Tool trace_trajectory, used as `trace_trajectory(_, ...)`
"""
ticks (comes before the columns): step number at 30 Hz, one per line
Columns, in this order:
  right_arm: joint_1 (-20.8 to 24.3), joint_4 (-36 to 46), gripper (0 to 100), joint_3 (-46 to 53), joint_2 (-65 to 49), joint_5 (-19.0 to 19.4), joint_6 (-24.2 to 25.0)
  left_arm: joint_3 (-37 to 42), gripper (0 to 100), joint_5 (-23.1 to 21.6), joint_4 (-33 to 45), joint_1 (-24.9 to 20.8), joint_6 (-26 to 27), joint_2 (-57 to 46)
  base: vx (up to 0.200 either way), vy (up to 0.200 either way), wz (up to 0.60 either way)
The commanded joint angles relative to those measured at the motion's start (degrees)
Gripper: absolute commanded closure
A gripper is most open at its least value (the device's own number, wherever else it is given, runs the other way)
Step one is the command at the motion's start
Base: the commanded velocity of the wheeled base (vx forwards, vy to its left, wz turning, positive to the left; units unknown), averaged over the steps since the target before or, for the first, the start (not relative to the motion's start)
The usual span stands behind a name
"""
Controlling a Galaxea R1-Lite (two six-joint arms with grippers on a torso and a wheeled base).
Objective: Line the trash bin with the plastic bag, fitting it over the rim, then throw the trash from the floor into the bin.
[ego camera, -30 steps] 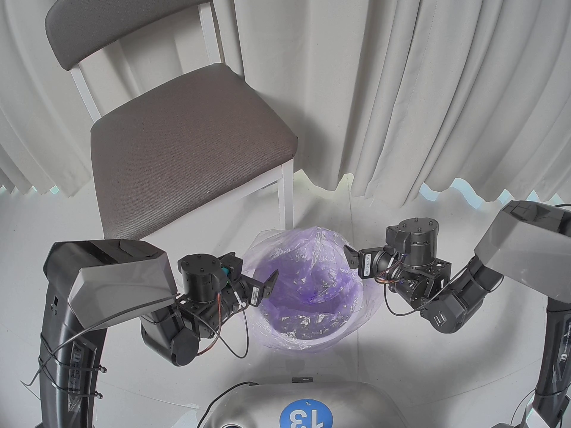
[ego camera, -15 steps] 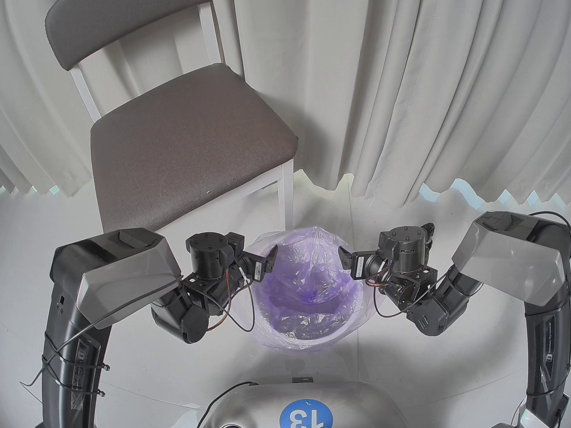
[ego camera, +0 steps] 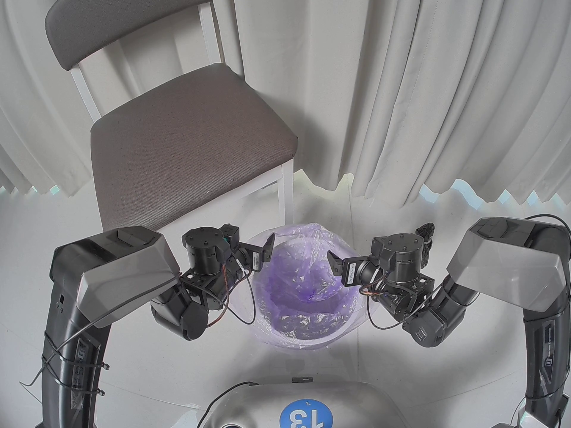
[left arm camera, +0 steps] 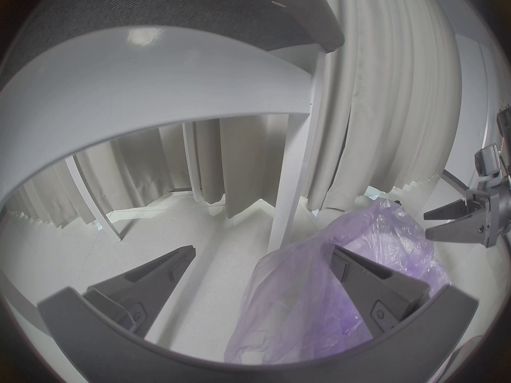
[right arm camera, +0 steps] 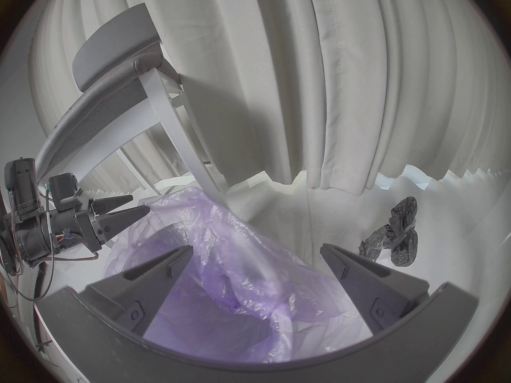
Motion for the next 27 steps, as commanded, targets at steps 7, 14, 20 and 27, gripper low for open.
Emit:
trace_trajectory(7, -2.2, -0.2, 0, -4.1, 3.5, -0.4, 0.0, 0.0, 0, 0.2, -0.5, 0.3, -0.1, -0.3, 0.000, 0.000, 0.00)
trace_trajectory(14, -6.4, 0.8, 0, -5.5, 5.3, 0.7, -0.4, -1.1, 0, -0.1, -1.3, 0.9, -1.3, 0.3, 0.000, 0.000, 0.00)
trace_trajectory(20, -7.4, 0.7, 0, -7.4, 5.7, 0.8, -0.4, -2.6, 0, -0.2, -1.2, 0.9, -2.0, 1.1, 0.000, 0.000, 0.00)
trace_trajectory(27, -7.4, 0.2, 0, -9.9, 7.5, 0.6, 0.1, -6.8, 0, 0.0, -0.5, 0.9, -1.8, 4.6, 0.000, 0.000, 0.00)
